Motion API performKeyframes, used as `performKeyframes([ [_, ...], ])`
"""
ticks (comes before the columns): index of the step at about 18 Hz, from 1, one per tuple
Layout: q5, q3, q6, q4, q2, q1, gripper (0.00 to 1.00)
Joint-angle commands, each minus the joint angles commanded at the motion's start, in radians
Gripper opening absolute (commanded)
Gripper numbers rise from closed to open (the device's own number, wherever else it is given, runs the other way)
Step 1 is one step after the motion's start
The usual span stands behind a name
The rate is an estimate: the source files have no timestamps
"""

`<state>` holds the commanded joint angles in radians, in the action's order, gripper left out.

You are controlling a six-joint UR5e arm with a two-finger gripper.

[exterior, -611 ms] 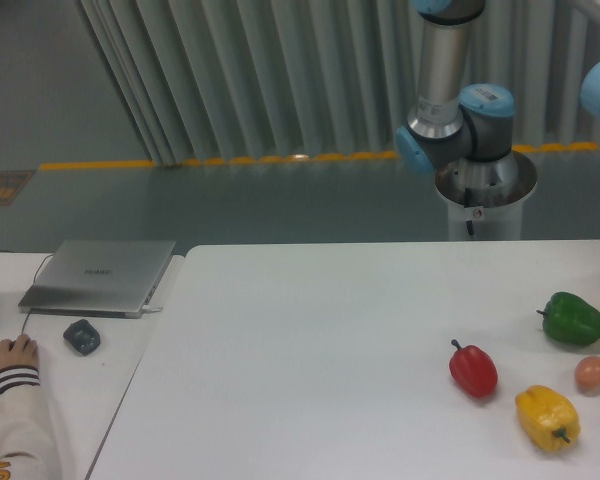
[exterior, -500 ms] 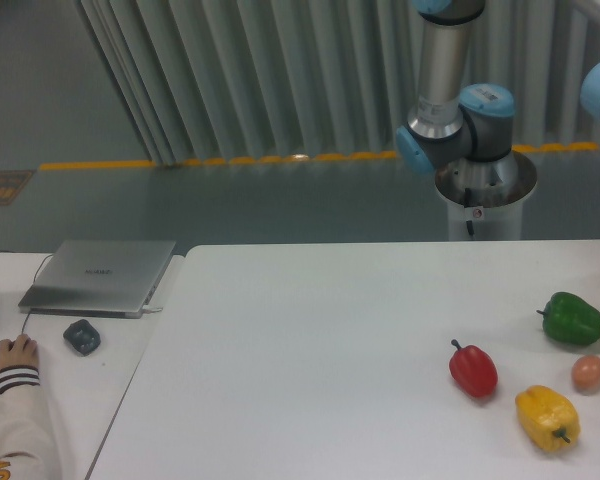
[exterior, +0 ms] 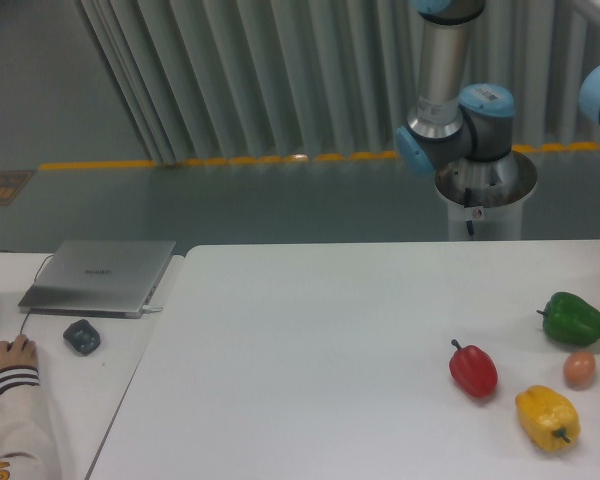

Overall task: Place the green peppers in a basket
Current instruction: 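Move the gripper in toward the green bell pepper, then lower the gripper onto the green bell pepper and close it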

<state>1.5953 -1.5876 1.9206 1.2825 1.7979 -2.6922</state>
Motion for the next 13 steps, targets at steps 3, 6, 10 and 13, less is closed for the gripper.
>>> performKeyframes([
  [3,0.009,-0.026,-0.020,0.004,-0.028,0.011,1.00],
  [6,0.047,-0.038,-0.044,0.006,-0.035,0.011,1.00],
  [10,0.126,-0.064,-0.015,0.006,-0.045,0.061,1.00],
  [13,0.141,-0.080,0.011,0.006,-0.045,0.107,1.00],
])
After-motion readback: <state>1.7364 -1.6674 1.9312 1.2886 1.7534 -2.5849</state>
